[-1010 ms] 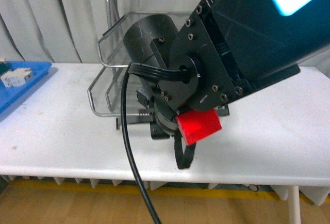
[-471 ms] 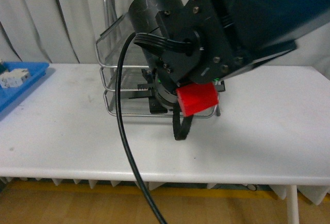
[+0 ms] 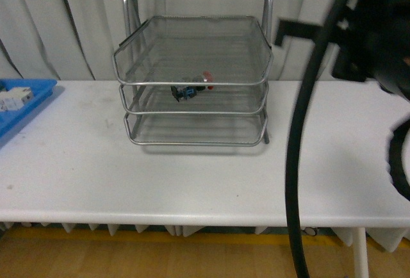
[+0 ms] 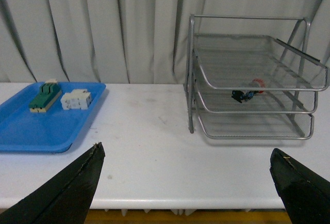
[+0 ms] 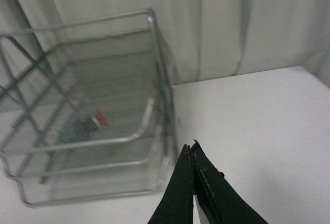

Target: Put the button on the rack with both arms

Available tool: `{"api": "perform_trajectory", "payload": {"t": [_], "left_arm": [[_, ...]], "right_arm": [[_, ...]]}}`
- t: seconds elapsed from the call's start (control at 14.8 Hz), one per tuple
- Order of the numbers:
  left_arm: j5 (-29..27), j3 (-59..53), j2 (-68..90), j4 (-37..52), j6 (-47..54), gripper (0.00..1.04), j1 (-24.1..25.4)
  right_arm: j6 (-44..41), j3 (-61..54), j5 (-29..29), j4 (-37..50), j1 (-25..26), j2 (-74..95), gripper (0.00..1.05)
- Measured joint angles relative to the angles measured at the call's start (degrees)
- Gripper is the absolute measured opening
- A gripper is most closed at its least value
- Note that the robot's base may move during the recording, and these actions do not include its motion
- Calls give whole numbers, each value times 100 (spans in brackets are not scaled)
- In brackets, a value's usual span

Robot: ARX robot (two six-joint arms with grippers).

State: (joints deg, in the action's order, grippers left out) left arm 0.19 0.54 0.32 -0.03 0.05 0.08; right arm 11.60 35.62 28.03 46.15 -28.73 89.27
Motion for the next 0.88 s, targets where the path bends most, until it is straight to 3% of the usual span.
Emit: {"api": "perform_trajectory", "payload": {"t": [0.07, 0.2, 0.4, 0.47, 0.88], "left_arm": [[-22, 0, 0, -26, 0, 98, 0], [-22, 0, 0, -24, 0, 98, 0], [-22, 0, 0, -24, 0, 98, 0], [-20, 0, 0, -24, 0, 98, 0], [-22, 0, 0, -20, 0, 98, 0]], "right_arm": [[-662, -981, -219, 964, 313, -280, 2], [-1025, -1895, -835, 1263, 949, -1519, 2], [-1119, -2686, -1482, 861, 1567, -2540, 2], [-1123, -2955, -1657, 1095, 1766, -2656, 2], [-1123, -3436, -2212, -306, 2302, -4380, 2]]}}
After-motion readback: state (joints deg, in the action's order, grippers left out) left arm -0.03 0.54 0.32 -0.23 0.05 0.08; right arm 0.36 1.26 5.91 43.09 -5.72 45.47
